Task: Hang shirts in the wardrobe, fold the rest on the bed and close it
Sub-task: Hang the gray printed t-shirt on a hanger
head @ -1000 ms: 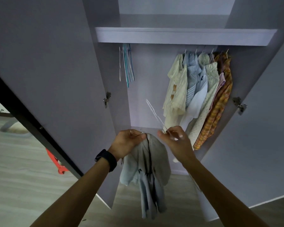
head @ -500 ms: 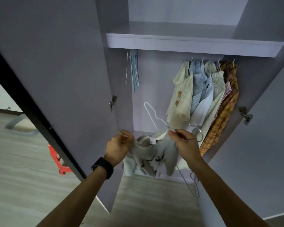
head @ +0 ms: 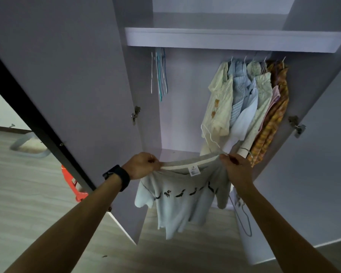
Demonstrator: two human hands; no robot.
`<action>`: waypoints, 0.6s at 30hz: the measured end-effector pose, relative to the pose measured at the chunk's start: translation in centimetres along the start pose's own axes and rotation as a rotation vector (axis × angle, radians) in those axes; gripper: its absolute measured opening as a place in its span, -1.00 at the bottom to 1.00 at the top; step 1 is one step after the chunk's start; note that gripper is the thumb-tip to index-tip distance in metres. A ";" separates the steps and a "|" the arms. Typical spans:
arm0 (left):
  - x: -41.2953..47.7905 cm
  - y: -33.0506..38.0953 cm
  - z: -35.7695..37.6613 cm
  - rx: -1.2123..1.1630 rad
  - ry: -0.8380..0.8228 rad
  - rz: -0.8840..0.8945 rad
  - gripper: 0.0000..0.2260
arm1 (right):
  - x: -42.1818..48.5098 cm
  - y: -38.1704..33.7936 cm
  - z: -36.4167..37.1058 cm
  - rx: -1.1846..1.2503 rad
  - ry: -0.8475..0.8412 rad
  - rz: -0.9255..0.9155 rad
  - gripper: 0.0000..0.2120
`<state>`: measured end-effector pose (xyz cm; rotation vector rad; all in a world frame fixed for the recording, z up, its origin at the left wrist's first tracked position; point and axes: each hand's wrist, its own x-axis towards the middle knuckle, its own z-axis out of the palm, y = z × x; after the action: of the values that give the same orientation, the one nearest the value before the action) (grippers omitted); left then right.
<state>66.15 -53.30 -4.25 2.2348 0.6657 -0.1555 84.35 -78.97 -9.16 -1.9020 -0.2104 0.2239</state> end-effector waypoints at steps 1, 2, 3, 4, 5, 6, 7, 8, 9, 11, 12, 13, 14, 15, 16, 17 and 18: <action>0.1 0.1 -0.4 0.034 0.018 0.001 -0.86 | 0.0 0.3 -0.2 -0.011 -0.001 0.020 -0.77; 0.2 0.2 -0.7 0.032 0.045 0.007 -0.86 | 0.1 0.7 -0.4 -0.021 0.000 0.039 -0.77; 0.3 0.5 -1.0 -0.015 0.077 0.017 -0.86 | 0.1 1.1 -0.6 -0.033 -0.006 0.049 -0.79; 0.2 0.7 -1.0 -0.090 0.106 0.035 -0.86 | -0.1 1.5 -0.7 -0.043 -0.024 0.057 -0.83; 0.5 1.6 -1.1 -0.155 0.122 0.073 -0.86 | -0.1 1.6 -1.2 -0.034 -0.039 0.070 -0.87; 0.5 2.0 -1.1 -0.218 0.136 0.103 -0.86 | -0.3 1.6 -1.2 -0.021 -0.062 0.095 -0.89; 0.8 3.0 -1.3 -0.255 0.145 0.134 -0.85 | -0.3 1.3 -1.3 0.011 -0.050 0.121 -0.89; 1.0 3.9 -1.5 -0.255 0.141 0.169 -0.85 | -0.2 1.0 -1.5 0.050 -0.005 0.143 -0.86; 1.4 5.1 -1.8 -0.230 0.130 0.200 -0.85 | 0.0 0.2 -1.9 0.090 0.064 0.147 -0.83; 2.1 7.4 -2.6 -0.138 0.103 0.242 -0.85 | 0.2 -1.9 -2.7 0.221 0.189 0.123 -0.77; 2.3 8.3 -3.0 -0.094 0.089 0.253 -0.85 | 0.3 -3.2 -3.1 0.330 0.231 0.121 -0.76; 2.5 9.2 -3.4 -0.058 0.080 0.260 -0.85 | 0.4 -4.8 -3.5 0.449 0.249 0.137 -0.74; 2.7 9.8 -3.8 -0.030 0.076 0.264 -0.84 | 0.4 -6.5 -3.7 0.560 0.236 0.165 -0.71; 2.8 10.5 -4.2 0.001 0.078 0.269 -0.82 | 0.3 -8.2 -4.0 0.661 0.202 0.194 -0.70; 2.9 11.2 -4.6 0.035 0.086 0.273 -0.79 | 0.3 -10.0 -4.2 0.758 0.159 0.209 -0.69; 2.9 11.6 -5.0 0.057 0.100 0.269 -0.78 | 0.2 -11.6 -4.1 0.854 0.119 0.211 -0.67; 3.0 12.3 -5.5 0.072 0.111 0.266 -0.80 | 0.2 -13.0 -4.1 0.963 0.091 0.204 -0.65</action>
<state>74.40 -54.96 6.64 2.3903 0.4195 0.0790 85.09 -78.28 4.45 -0.9670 0.1446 0.3051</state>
